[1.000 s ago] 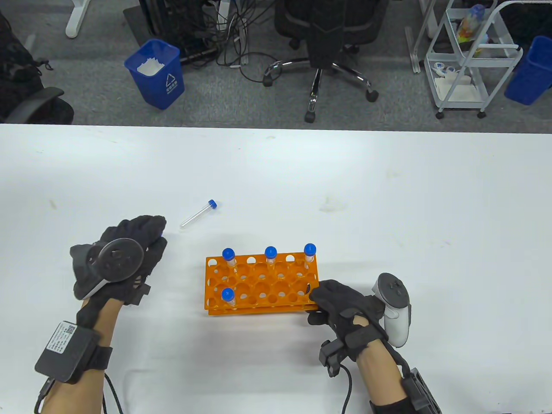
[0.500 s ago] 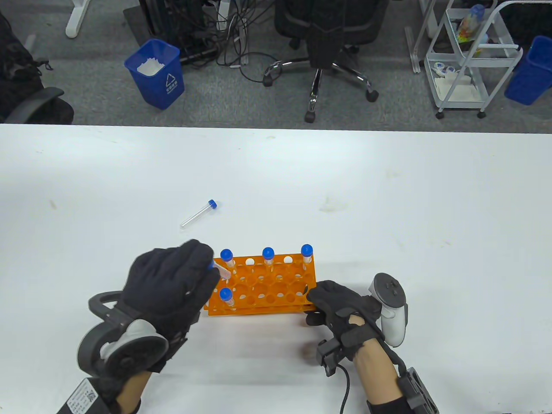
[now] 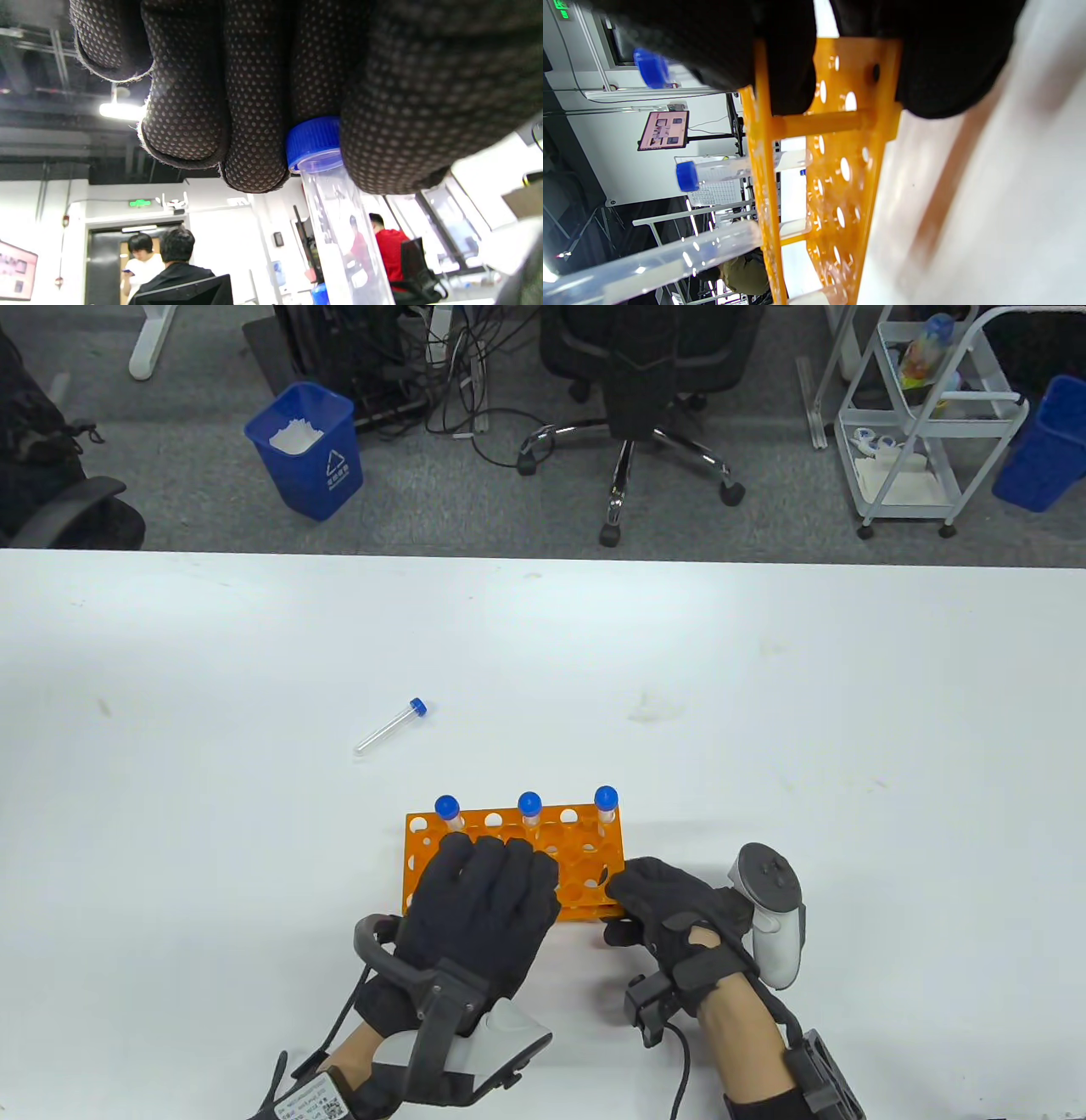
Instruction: Hold test tube rack and insert test tubes into grid holes one by one
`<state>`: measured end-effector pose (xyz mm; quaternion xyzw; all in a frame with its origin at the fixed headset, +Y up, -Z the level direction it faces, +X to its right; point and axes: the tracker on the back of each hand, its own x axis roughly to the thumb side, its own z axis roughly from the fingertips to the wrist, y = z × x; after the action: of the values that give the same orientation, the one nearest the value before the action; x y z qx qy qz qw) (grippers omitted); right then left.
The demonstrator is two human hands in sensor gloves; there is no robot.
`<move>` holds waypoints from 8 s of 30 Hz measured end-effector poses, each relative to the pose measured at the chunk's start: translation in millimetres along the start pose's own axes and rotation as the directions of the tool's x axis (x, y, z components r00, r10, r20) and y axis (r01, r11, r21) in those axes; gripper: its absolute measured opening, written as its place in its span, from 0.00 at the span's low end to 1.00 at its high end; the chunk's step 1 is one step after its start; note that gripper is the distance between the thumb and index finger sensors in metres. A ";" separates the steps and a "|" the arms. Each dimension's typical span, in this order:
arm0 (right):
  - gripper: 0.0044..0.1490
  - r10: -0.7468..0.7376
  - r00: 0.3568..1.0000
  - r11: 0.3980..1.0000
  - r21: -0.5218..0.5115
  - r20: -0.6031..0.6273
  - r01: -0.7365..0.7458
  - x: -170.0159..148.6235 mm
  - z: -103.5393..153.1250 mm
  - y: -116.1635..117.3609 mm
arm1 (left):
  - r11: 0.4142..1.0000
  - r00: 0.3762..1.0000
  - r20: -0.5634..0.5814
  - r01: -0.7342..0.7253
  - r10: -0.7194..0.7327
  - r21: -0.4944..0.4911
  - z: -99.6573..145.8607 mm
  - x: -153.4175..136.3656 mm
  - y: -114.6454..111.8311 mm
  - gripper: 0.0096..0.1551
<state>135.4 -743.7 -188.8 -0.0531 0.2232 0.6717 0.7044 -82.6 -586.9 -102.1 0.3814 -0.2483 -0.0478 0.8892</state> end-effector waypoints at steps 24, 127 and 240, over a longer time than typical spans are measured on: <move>0.26 -0.049 0.998 0.999 0.022 0.033 0.048 6.2 7.0 -0.5 | 0.967 0.985 0.042 0.174 -0.169 -0.184 -14.0 27.7 -12.9 0.24; 0.27 -0.073 0.997 0.992 -0.105 -0.013 0.071 -3.0 0.8 -19.1 | 0.927 0.922 -0.102 -0.375 0.374 0.005 -82.9 -64.3 23.2 0.25; 0.26 0.060 0.990 0.971 -0.222 -0.129 -0.088 9.0 -102.5 -3.3 | 0.959 0.915 -0.404 -0.124 0.012 -0.253 97.9 -162.2 -20.7 0.37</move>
<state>113.6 -774.0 -284.7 -0.1655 0.1894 0.7140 0.6534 -268.7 -621.0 -125.0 0.2476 -0.0665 0.0284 0.9662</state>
